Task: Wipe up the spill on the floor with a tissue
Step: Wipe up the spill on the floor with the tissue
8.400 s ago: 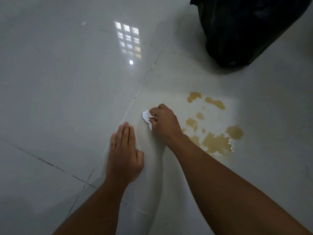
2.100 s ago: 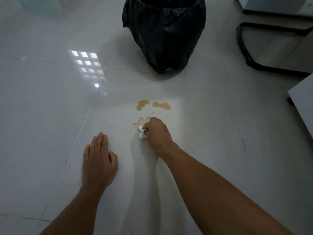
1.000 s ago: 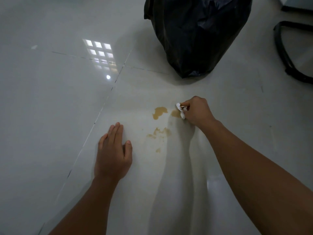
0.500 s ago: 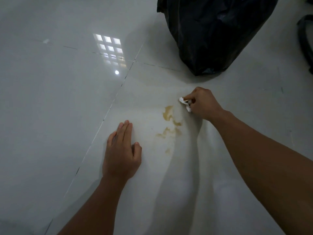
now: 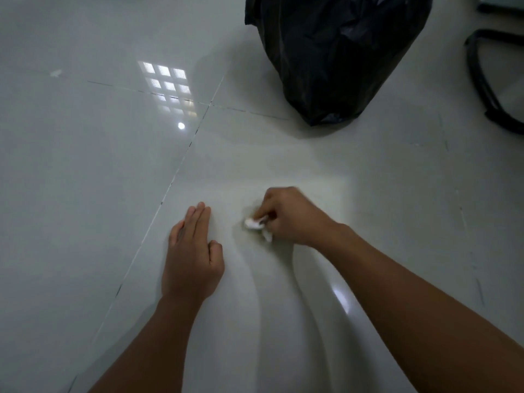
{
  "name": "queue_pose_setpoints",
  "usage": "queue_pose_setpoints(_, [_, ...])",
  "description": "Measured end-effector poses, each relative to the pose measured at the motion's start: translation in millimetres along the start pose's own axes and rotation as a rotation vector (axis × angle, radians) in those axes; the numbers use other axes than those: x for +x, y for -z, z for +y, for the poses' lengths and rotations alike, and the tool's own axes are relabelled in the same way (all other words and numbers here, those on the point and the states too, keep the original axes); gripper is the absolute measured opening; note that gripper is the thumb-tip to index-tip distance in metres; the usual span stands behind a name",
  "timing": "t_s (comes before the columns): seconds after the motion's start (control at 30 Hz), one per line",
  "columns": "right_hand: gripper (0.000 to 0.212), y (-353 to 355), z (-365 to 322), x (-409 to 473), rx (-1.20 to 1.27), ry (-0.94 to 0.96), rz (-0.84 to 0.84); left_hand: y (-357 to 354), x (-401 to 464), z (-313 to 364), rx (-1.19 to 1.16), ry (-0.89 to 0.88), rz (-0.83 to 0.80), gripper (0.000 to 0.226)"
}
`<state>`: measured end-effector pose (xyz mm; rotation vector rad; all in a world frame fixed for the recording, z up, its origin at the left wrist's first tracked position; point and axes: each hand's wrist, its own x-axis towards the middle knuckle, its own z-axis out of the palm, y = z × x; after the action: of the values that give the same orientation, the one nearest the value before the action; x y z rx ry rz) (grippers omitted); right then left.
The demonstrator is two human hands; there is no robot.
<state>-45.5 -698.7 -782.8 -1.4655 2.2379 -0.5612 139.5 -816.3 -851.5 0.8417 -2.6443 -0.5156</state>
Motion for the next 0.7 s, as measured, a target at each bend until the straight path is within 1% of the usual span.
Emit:
queue_pose_setpoints(0.07, [0.034, 19.8, 27.4, -10.0, 0.041, -0.178, 0.257, -0.5, 0.3, 0.3, 0.003, -0.002, 0.004, 0.066])
queue_pose_setpoints(0.1, [0.032, 27.9, 42.2, -15.6, 0.035, -0.272, 0.345, -0.8, 0.5, 0.1, 0.004, -0.001, 0.003, 0.066])
queue_pose_setpoints(0.13, [0.029, 34.0, 55.5, -20.9, 0.022, -0.347, 0.382, -1.1, 0.8, 0.0, 0.006, -0.002, 0.003, 0.066])
queue_pose_setpoints(0.2, [0.025, 35.1, 72.6, -27.2, 0.005, -0.405, 0.362, -1.8, 0.0, -0.7, 0.01, -0.004, 0.003, 0.066])
queue_pose_setpoints(0.3, [0.025, 24.8, 71.0, -18.9, -0.034, -0.342, 0.322, -2.0, 0.2, -0.7, 0.013, -0.011, 0.004, 0.066])
queue_pose_setpoints(0.4, [0.02, 8.1, 43.4, -2.6, -0.034, -0.194, 0.213, -1.5, 0.2, 1.0, 0.007, 0.0, 0.007, 0.066])
queue_pose_setpoints(0.47, [0.019, -5.9, 20.8, 0.5, -0.018, -0.127, 0.183, -1.6, -0.1, 2.1, 0.0, 0.008, 0.006, 0.067])
queue_pose_setpoints(0.53, [0.018, -18.6, 6.0, -4.5, 0.011, -0.122, 0.179, -1.1, -1.0, 2.0, -0.008, 0.011, 0.013, 0.067])
queue_pose_setpoints(0.6, [0.012, -27.5, -2.7, -14.6, 0.033, -0.123, 0.175, -0.2, -1.0, 2.8, -0.023, 0.01, 0.011, 0.067])
queue_pose_setpoints(0.67, [0.005, -35.0, -10.7, -23.1, 0.048, -0.096, 0.137, 0.2, -0.8, 3.1, -0.027, 0.015, 0.016, 0.067])
queue_pose_setpoints(0.7, [0.007, -36.5, -14.3, -26.5, 0.048, -0.087, 0.104, -0.1, -0.5, 3.3, -0.026, 0.017, 0.014, 0.067])
